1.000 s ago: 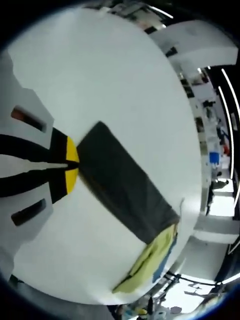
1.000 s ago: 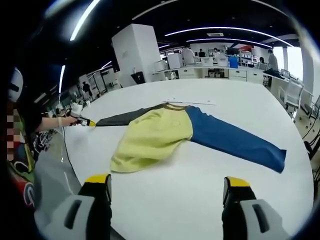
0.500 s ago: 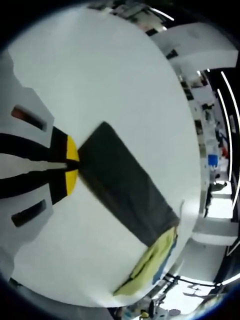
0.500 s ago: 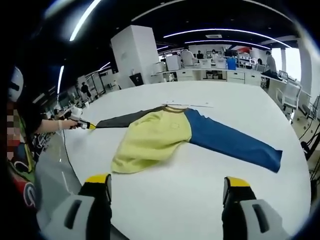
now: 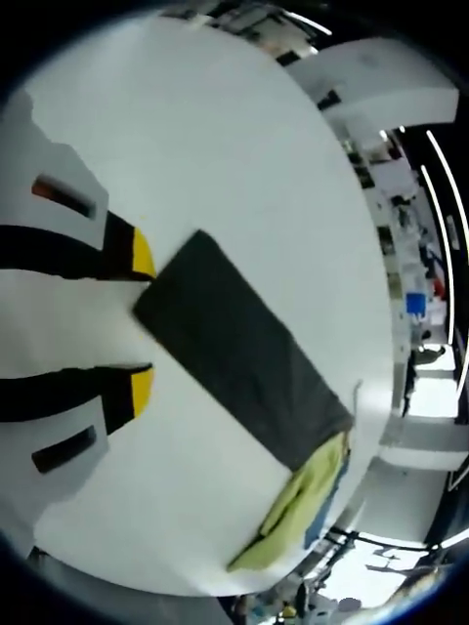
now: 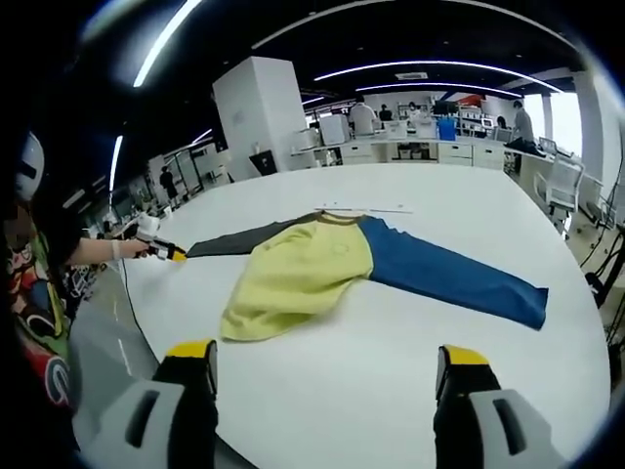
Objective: Fold the garment on the visible template until the final outline fits inside the template.
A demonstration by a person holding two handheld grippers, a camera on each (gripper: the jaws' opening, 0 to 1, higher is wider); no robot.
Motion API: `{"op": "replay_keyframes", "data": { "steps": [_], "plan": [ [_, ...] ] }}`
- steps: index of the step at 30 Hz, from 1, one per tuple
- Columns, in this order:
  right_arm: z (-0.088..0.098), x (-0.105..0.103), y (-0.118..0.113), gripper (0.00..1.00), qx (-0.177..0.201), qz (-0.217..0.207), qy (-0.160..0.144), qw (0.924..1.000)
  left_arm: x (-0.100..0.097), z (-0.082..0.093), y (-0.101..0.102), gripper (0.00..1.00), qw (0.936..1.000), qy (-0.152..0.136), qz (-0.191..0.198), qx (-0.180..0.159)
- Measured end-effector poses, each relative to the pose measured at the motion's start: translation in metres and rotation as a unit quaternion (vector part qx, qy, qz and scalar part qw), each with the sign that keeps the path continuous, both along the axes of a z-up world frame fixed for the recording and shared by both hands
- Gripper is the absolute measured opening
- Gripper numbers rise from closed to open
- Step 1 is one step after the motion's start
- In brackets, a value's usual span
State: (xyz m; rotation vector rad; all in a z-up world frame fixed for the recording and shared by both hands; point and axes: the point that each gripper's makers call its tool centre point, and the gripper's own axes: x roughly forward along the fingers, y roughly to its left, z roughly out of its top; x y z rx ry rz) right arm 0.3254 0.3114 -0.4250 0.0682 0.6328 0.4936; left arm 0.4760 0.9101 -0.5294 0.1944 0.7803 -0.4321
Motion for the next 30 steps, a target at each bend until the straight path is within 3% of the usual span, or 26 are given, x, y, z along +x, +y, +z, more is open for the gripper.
{"op": "replay_keyframes", "data": {
  "steps": [4, 7, 12, 19, 25, 28, 30],
  "plan": [
    [0.003, -0.003, -0.003, 0.94, -0.003, 0.001, -0.001, 1.0000, -0.002, 0.010, -0.004, 0.40, 0.9999, -0.013, 0.002, -0.001],
    [0.008, -0.002, -0.009, 0.94, -0.001, -0.004, -0.007, 1.0000, 0.000, 0.019, -0.009, 0.45, 0.9994, -0.025, 0.011, -0.023],
    [0.008, -0.003, -0.011, 0.94, -0.003, -0.006, -0.010, 0.9999, -0.001, 0.034, -0.019, 0.61, 0.9980, -0.032, 0.012, -0.053],
    [0.004, -0.004, -0.004, 0.93, 0.006, -0.002, -0.015, 0.9999, -0.010, 0.054, -0.051, 0.61, 0.9960, -0.047, -0.008, -0.076],
    [-0.001, -0.008, -0.004, 0.93, 0.010, 0.003, -0.014, 0.9998, -0.015, 0.069, -0.061, 0.59, 0.9942, -0.061, -0.022, -0.085],
    [-0.002, -0.010, -0.002, 0.93, 0.012, 0.000, -0.016, 0.9998, -0.026, 0.075, -0.069, 0.58, 0.9939, -0.069, -0.035, -0.079],
    [-0.003, -0.010, -0.005, 0.92, 0.016, -0.003, -0.015, 0.9998, -0.036, 0.078, -0.080, 0.57, 0.9926, -0.065, -0.036, -0.096]
  ]
}}
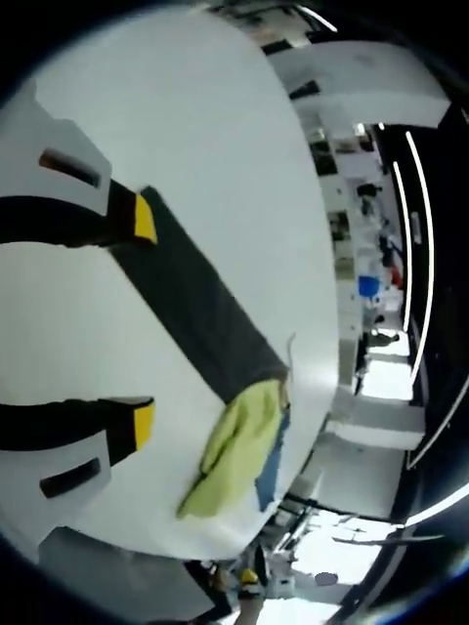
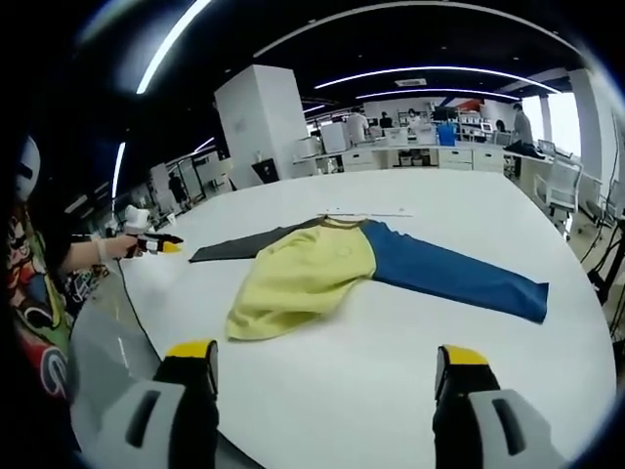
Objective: Fold the garment on the visible template until the final outline fits inside the template.
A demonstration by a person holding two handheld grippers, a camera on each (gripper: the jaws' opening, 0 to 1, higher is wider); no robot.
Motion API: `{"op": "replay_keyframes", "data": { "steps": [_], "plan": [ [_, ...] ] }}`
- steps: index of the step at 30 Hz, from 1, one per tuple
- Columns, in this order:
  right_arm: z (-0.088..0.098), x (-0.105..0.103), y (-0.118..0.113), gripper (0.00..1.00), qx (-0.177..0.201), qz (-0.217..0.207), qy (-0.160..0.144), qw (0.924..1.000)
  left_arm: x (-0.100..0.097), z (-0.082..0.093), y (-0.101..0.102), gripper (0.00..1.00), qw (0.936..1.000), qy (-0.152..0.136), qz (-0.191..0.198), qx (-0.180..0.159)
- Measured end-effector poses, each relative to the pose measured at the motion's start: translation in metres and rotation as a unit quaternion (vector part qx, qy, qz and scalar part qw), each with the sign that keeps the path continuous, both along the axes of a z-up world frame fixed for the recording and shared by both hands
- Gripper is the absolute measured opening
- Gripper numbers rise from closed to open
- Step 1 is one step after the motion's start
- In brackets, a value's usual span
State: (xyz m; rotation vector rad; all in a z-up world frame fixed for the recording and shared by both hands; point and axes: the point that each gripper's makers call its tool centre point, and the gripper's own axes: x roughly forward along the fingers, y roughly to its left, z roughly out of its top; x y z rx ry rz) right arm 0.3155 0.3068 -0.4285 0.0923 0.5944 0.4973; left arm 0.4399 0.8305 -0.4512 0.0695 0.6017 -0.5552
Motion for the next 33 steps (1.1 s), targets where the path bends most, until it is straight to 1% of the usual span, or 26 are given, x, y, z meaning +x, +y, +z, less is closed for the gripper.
{"op": "replay_keyframes", "data": {
  "steps": [2, 5, 6, 10, 14, 16, 17, 19, 21, 24, 28, 30, 31, 33],
  "plan": [
    [0.000, 0.001, 0.000, 0.92, 0.001, -0.002, 0.000, 1.0000, -0.006, -0.001, -0.004, 0.56, 1.0000, -0.002, -0.003, -0.001],
    [-0.002, 0.002, 0.003, 0.92, 0.005, -0.001, 0.002, 1.0000, -0.018, -0.004, -0.016, 0.56, 0.9999, 0.004, -0.010, -0.012],
    [-0.003, 0.002, 0.002, 0.92, 0.004, 0.000, 0.002, 1.0000, -0.019, -0.005, -0.018, 0.55, 0.9998, 0.005, -0.011, -0.013],
    [-0.003, 0.003, 0.005, 0.91, 0.006, 0.003, 0.003, 1.0000, -0.034, -0.012, -0.034, 0.54, 0.9996, 0.009, -0.025, -0.009],
    [-0.004, 0.005, 0.007, 0.91, 0.006, 0.007, 0.003, 1.0000, -0.044, -0.017, -0.051, 0.52, 0.9991, 0.016, -0.029, -0.028],
    [-0.004, 0.005, 0.007, 0.91, 0.004, 0.010, 0.004, 0.9999, -0.045, -0.022, -0.051, 0.52, 0.9990, 0.020, -0.031, -0.025],
    [-0.004, 0.006, 0.007, 0.91, 0.004, 0.010, 0.004, 0.9999, -0.048, -0.021, -0.054, 0.52, 0.9989, 0.021, -0.031, -0.026],
    [-0.004, 0.007, 0.007, 0.91, 0.006, 0.009, 0.005, 0.9999, -0.049, -0.021, -0.057, 0.51, 0.9987, 0.025, -0.026, -0.037],
    [-0.006, 0.008, 0.007, 0.88, 0.004, 0.010, 0.005, 0.9999, -0.049, -0.022, -0.059, 0.49, 0.9986, 0.025, -0.027, -0.038],
    [-0.010, 0.010, 0.012, 0.84, 0.005, 0.014, 0.006, 0.9999, -0.046, -0.019, -0.068, 0.48, 0.9980, 0.022, -0.021, -0.056],
    [-0.015, 0.015, 0.020, 0.83, 0.007, 0.019, 0.010, 0.9997, -0.046, -0.022, -0.079, 0.48, 0.9980, 0.021, -0.035, -0.049],
    [-0.018, 0.019, 0.025, 0.79, 0.010, 0.022, 0.012, 0.9996, -0.046, -0.023, -0.083, 0.48, 0.9978, 0.020, -0.036, -0.051],
    [-0.021, 0.022, 0.028, 0.78, 0.012, 0.024, 0.014, 0.9995, -0.048, -0.025, -0.091, 0.47, 0.9971, 0.026, -0.043, -0.057],
    [-0.026, 0.027, 0.033, 0.73, 0.015, 0.028, 0.017, 0.9993, -0.049, -0.030, -0.095, 0.47, 0.9970, 0.029, -0.048, -0.054]
  ]
}}
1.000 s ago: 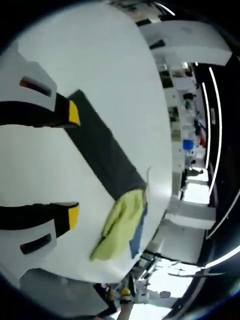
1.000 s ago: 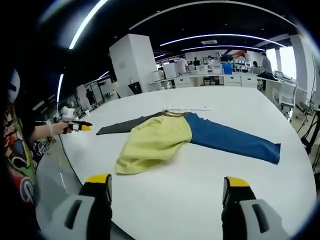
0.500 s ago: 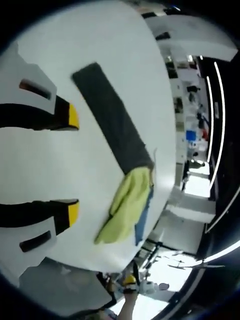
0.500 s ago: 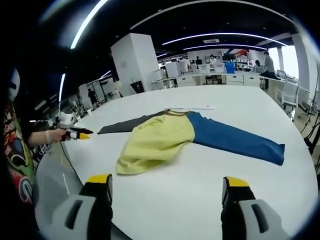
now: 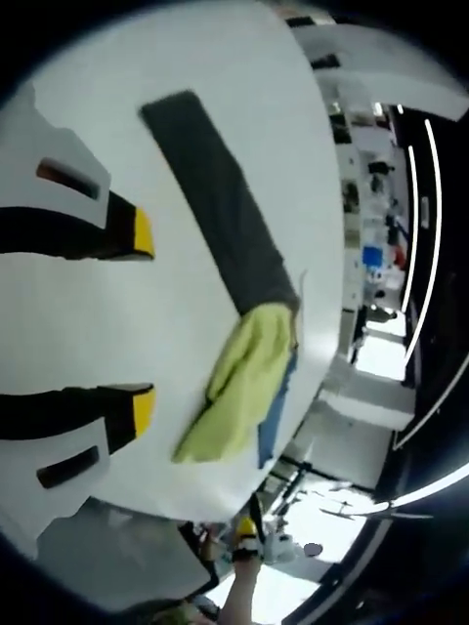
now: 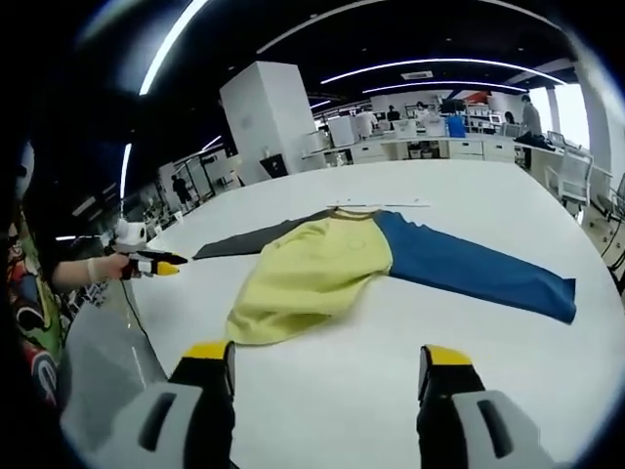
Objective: Fold the garment on the visible template until the final outline fits inside the template.
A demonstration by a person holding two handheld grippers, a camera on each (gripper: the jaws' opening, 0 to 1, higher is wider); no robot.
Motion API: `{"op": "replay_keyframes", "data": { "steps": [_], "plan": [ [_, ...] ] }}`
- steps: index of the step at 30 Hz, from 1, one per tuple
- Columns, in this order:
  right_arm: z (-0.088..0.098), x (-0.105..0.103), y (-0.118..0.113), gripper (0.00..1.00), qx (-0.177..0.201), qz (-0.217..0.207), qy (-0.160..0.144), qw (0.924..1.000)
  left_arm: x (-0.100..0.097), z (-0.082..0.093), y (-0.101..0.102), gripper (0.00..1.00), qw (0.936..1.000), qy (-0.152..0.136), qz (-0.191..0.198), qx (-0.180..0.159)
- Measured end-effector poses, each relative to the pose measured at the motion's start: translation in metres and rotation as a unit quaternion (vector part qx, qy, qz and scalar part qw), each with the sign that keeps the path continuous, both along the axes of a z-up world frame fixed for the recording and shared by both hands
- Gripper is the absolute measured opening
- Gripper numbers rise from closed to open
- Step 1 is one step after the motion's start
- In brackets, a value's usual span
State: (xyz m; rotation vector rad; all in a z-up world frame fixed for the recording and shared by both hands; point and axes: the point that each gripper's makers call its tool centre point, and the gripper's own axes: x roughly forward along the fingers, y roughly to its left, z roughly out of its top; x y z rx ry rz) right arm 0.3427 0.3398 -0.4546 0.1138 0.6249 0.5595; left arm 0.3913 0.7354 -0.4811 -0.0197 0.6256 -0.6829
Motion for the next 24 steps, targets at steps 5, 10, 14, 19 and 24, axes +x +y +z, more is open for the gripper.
{"op": "replay_keyframes", "data": {
  "steps": [5, 10, 14, 19, 24],
  "plan": [
    [-0.017, 0.019, 0.009, 0.63, -0.011, 0.016, 0.005, 0.9998, -0.004, -0.001, -0.010, 0.46, 0.9999, 0.004, 0.000, -0.013],
    [-0.028, 0.038, 0.025, 0.55, -0.014, 0.035, 0.003, 0.9993, -0.008, -0.004, -0.012, 0.46, 0.9994, 0.008, 0.015, -0.029],
    [-0.041, 0.051, 0.030, 0.47, -0.026, 0.044, 0.008, 0.9987, -0.012, -0.005, -0.013, 0.45, 0.9992, 0.013, 0.020, -0.032],
    [-0.049, 0.059, 0.038, 0.34, -0.019, 0.048, 0.022, 0.9984, -0.015, -0.005, -0.009, 0.45, 0.9989, 0.015, 0.030, -0.033],
    [-0.053, 0.068, 0.046, 0.22, 0.035, 0.011, 0.059, 0.9976, -0.018, -0.005, -0.004, 0.45, 0.9987, 0.018, 0.037, -0.028]
  ]
}}
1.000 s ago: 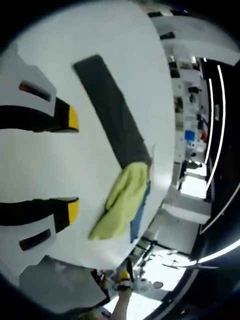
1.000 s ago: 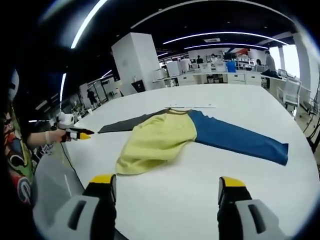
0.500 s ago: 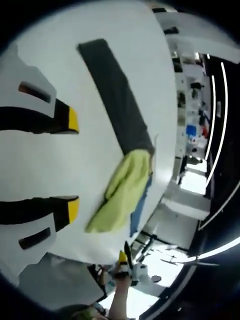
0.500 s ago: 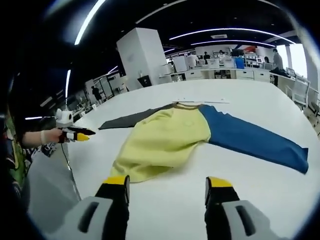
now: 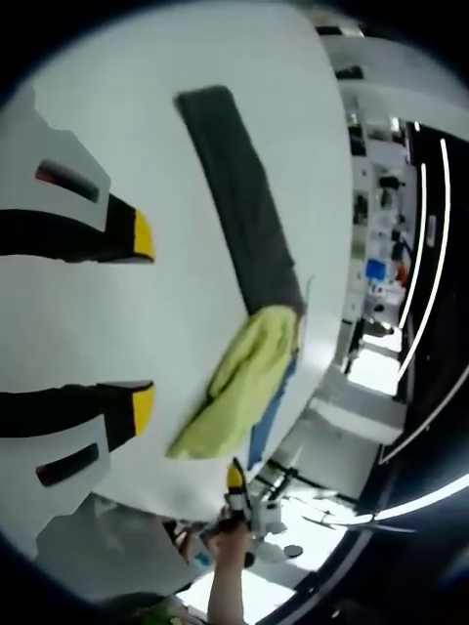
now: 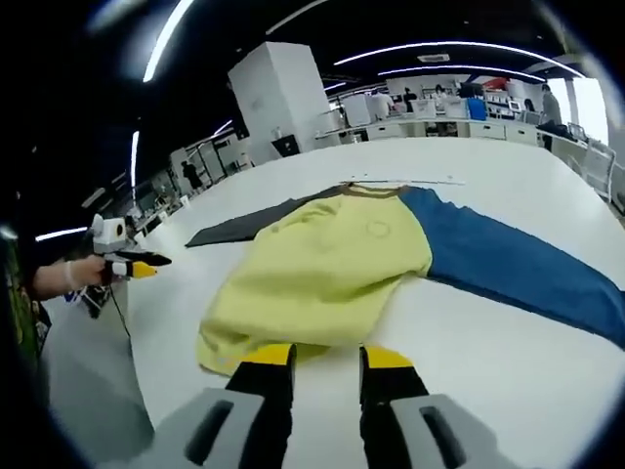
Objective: Fold the garment on the visible template until the final outline fits inside the template.
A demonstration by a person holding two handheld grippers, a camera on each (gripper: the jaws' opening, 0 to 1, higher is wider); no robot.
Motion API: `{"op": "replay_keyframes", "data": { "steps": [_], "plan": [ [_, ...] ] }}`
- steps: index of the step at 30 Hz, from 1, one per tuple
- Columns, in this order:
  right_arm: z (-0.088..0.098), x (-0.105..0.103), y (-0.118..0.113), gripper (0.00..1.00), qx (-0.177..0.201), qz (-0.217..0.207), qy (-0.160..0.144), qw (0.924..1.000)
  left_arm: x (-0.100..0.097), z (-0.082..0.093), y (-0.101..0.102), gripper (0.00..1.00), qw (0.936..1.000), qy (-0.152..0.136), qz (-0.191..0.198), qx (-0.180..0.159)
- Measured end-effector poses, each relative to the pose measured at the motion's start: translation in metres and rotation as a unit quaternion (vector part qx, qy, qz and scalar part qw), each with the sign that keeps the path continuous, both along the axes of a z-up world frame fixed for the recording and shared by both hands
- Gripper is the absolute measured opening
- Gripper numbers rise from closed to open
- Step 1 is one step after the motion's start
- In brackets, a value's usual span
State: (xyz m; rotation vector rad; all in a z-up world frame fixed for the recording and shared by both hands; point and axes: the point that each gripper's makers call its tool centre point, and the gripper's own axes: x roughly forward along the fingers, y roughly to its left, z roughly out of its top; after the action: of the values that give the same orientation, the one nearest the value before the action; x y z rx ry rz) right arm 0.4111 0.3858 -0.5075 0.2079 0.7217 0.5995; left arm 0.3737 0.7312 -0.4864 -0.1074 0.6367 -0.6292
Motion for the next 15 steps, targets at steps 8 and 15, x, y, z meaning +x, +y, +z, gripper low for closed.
{"op": "replay_keyframes", "data": {
  "steps": [8, 15],
  "plan": [
    [-0.004, 0.008, 0.002, 0.13, 0.048, -0.044, 0.042, 0.9970, -0.004, -0.004, 0.002, 0.44, 1.0000, 0.005, 0.004, -0.001],
    [-0.011, 0.010, -0.005, 0.18, 0.046, -0.063, 0.054, 0.9955, -0.006, -0.004, 0.003, 0.44, 1.0000, 0.007, 0.004, 0.001]
  ]
}}
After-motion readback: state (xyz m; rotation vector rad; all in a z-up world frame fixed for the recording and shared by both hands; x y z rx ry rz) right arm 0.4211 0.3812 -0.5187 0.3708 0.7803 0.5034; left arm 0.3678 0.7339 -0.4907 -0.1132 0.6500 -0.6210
